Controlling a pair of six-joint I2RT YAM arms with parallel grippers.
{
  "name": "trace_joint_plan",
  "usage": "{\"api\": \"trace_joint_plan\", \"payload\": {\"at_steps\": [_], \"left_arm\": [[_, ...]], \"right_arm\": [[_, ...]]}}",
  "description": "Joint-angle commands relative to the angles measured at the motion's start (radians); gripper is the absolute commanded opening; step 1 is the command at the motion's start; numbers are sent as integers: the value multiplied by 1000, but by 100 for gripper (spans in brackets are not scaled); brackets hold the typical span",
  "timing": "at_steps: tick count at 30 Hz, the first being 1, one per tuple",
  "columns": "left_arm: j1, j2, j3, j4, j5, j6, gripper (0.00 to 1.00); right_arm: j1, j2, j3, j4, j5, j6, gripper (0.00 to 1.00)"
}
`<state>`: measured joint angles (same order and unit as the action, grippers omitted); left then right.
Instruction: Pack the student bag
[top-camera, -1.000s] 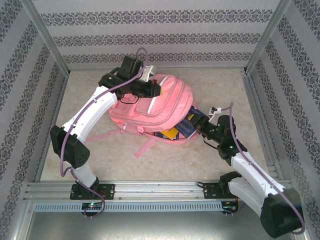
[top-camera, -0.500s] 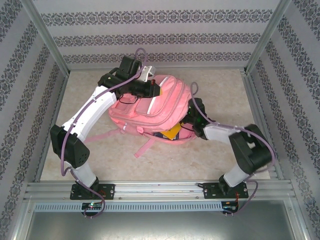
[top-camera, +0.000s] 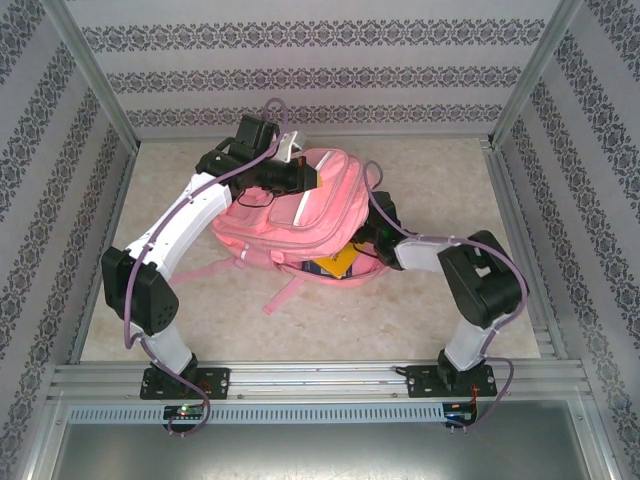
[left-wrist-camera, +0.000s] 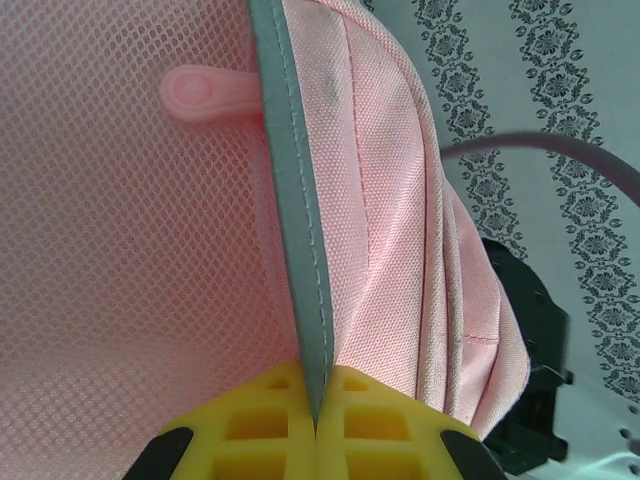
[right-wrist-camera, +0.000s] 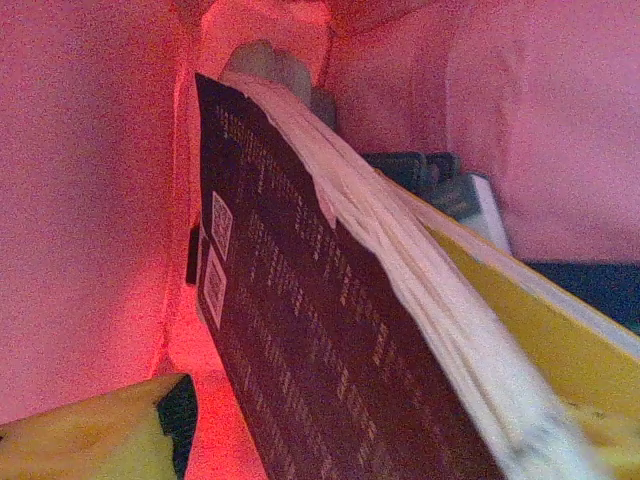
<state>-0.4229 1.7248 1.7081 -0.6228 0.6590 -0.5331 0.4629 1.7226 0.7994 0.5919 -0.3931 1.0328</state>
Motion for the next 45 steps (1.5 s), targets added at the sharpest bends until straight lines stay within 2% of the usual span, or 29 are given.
{"api": "trace_joint_plan", "payload": {"at_steps": [1, 3, 9, 14, 19, 23, 25, 29, 33, 36, 40, 45], "left_arm": [[19, 3, -6, 131, 31, -36, 0], [23, 5, -21, 152, 31, -47, 0], [29, 17, -37, 138, -13, -37, 0], [27, 43, -73, 170, -21, -56, 0], [11, 86, -135, 272, 3, -123, 0], [-28, 145, -148, 305, -4, -147, 0], [-45, 182, -153, 341, 3, -175, 0], [-66, 254, -130, 389, 15, -236, 0], [-84, 299, -86, 412, -23, -284, 0], [-89, 333, -78, 504, -14, -361, 0], [-92, 386, -49, 617, 11, -482, 0], [-89, 365, -76, 699, 1, -551, 0]], "right_arm": [[-23, -103, -45, -93, 28, -98, 74], [-37, -138, -65, -145, 36, -131, 76], [-65, -288, -111, -348, 165, -198, 74], [-74, -515, -230, -439, 362, -114, 65], [-48, -770, -246, -650, 587, -180, 60], [24, -947, -258, -823, 894, -200, 52], [61, -1000, -271, -845, 957, -222, 46], [151, -983, -276, -761, 837, -314, 32], [328, -858, -253, -647, 712, -413, 27], [418, -724, -198, -601, 595, -445, 25], [476, -531, -58, -696, 485, -542, 27], [477, -484, -46, -733, 480, -678, 30]]}}
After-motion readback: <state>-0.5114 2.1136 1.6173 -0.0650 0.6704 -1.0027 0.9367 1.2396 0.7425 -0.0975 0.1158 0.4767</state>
